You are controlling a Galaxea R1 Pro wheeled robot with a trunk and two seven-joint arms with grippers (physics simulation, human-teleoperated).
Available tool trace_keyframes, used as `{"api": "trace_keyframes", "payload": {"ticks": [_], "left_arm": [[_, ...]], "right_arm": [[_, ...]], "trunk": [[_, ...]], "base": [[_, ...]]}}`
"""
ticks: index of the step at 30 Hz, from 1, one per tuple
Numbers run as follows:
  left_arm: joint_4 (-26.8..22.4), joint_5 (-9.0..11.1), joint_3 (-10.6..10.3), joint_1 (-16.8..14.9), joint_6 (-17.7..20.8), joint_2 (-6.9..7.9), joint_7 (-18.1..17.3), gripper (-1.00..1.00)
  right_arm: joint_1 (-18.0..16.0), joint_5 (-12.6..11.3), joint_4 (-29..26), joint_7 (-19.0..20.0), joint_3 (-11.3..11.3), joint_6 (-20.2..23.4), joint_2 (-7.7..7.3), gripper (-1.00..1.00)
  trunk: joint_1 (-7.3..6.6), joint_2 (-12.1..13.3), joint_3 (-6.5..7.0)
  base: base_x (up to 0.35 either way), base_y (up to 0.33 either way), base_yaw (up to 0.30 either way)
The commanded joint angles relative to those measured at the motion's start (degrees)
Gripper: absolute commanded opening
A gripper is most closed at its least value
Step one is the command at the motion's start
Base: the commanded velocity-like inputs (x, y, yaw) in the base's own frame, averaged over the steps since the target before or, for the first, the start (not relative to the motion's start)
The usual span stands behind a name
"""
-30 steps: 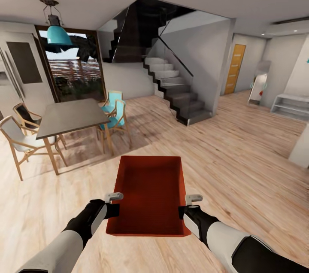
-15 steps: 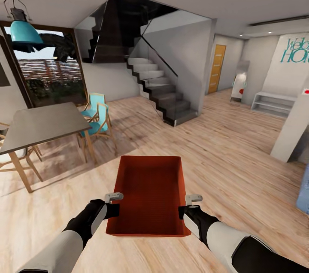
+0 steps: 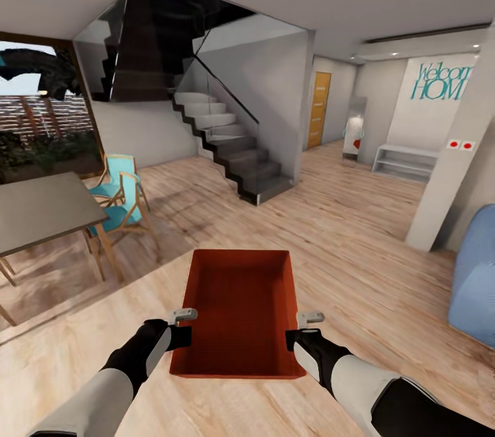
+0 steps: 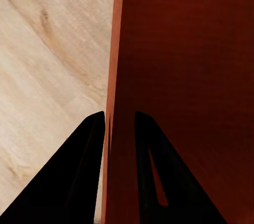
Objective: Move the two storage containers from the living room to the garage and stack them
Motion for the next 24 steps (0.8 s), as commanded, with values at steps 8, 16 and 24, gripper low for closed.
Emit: {"api": "trace_keyframes", "payload": {"ticks": [8,16,24], "left_arm": [[0.0,-1.8,0.3,0.0,0.5,0.07,1.0,-1.00],[0.0,-1.8,0.3,0.0,0.5,0.07,1.0,-1.00],[0.0,-1.8,0.3,0.0,0.5,0.07,1.0,-1.00]], "right_arm": [[-0.1,1.5,-0.1,-0.4,-0.3,0.3,-0.03,-1.00],[-0.1,1.5,-0.1,-0.4,-0.3,0.3,-0.03,-1.00],[-0.1,1.5,-0.1,-0.4,-0.3,0.3,-0.03,-1.00]], "trunk": [[0.07,-0.1,-0.13],[0.07,-0.1,-0.13],[0.07,-0.1,-0.13]], "base": [[0.323,0.000,-0.235],[0.323,0.000,-0.235],[0.323,0.000,-0.235]]}}
